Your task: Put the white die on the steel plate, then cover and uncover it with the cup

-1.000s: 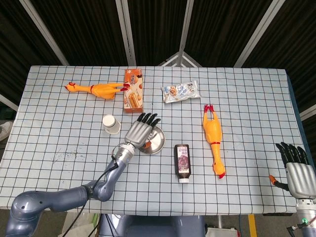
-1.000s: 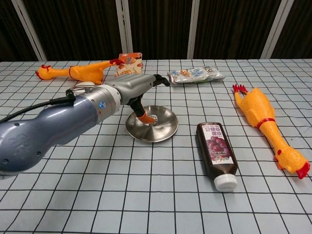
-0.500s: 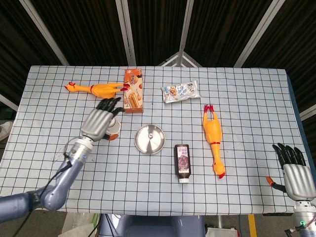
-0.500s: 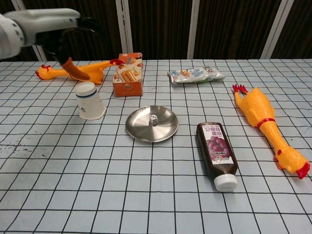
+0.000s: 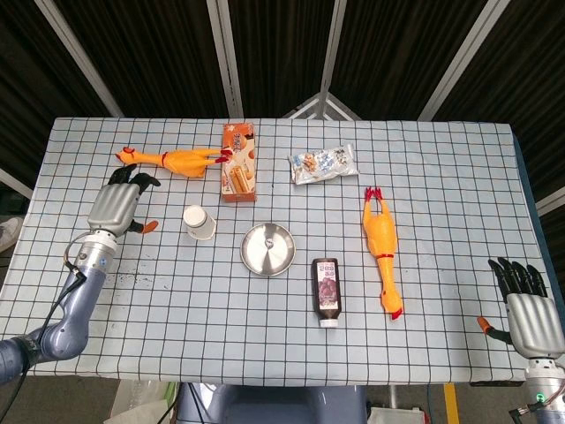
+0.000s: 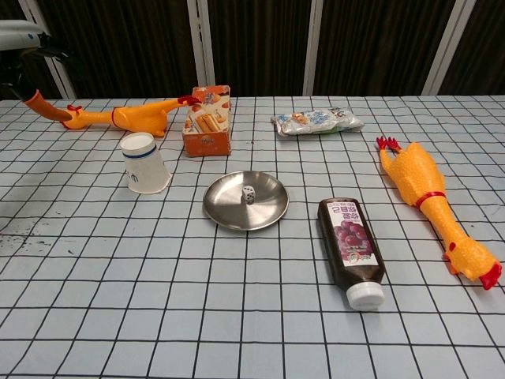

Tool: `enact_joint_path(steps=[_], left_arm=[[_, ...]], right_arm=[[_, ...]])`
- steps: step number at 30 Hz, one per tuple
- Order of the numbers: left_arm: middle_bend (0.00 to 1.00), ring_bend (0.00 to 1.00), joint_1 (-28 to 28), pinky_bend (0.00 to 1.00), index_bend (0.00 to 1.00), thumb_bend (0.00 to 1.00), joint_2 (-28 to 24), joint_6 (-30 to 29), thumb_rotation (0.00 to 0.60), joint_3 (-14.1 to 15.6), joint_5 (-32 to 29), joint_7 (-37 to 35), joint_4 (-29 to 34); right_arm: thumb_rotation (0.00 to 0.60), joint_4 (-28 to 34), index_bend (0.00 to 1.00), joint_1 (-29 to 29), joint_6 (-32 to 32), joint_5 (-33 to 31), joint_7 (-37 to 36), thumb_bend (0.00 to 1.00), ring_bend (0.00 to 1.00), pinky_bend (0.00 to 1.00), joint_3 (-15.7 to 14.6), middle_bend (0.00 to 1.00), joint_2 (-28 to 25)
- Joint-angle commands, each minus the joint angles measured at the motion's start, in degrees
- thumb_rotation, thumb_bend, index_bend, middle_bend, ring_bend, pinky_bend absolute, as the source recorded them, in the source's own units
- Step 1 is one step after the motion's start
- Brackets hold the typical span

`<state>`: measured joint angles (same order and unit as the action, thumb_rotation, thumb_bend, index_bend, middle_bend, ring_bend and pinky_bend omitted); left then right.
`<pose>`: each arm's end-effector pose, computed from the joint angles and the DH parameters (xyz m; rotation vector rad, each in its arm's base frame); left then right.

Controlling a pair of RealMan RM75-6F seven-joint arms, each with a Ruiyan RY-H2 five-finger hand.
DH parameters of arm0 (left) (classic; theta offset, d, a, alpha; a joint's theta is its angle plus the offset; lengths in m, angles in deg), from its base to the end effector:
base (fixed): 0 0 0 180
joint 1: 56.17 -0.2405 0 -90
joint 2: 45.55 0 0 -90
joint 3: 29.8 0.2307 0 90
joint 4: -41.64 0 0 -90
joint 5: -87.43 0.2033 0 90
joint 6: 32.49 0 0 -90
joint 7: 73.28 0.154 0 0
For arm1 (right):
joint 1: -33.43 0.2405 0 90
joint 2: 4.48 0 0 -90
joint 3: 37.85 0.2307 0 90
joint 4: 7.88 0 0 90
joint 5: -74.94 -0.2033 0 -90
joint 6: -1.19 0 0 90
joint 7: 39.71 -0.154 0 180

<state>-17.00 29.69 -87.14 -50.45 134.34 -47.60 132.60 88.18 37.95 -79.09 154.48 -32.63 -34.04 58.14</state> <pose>-0.1619 0.3762 0.0853 -1.5331 -1.0223 -0.8510 -0.2952 -0.1881 0.1523 1.3618 -0.9452 0.7477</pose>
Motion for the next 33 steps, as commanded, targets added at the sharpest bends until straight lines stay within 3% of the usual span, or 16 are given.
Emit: enact_joint_path(steps=[1, 11, 18, 24, 33], left_arm=[[0.27, 0.00, 1.84, 0.01, 0.31, 0.36, 4.09, -0.28, 0.600, -0.36, -0.48, -2.32, -4.87], [0.24, 0.00, 5.39, 0.01, 0.30, 0.36, 7.82, -1.24, 0.600, -1.27, -1.06, -1.92, -7.88], [0.21, 0.00, 7.29, 0.00, 0.26, 0.36, 9.23, -1.08, 0.600, 0.06, -2.27, 0.90, -6.35], [0.23, 0.00, 7.93, 0.00, 0.24, 0.36, 8.36, -0.60, 0.600, 1.25, -3.88, 2.97, -4.12], [0.23, 0.00, 8.52, 0.00, 0.22, 0.25, 6.37, 0.18, 0.600, 2.85, -6.20, 4.81, -1.98]], right_arm=[[0.600, -0.17, 0.10, 0.08, 0.31, -0.27, 0.13, 0.21, 0.07, 0.00, -0.01, 0.09, 0.02], [0.600, -0.66, 0.10, 0.35, 1.09, -0.95, 0.33, 0.21, 0.07, 0.00, 0.03, 0.09, 0.24], [0.600, -0.57, 0.10, 0.36, 1.06, -0.87, -0.02, 0.21, 0.07, 0.00, 0.05, 0.09, 0.12], [0.600, -0.31, 0.10, 0.29, 0.98, -0.71, -0.26, 0.21, 0.07, 0.00, -0.02, 0.09, -0.16], [0.600, -0.11, 0.10, 0.39, 1.13, -0.72, -0.05, 0.21, 0.07, 0.00, -0.07, 0.09, -0.09]])
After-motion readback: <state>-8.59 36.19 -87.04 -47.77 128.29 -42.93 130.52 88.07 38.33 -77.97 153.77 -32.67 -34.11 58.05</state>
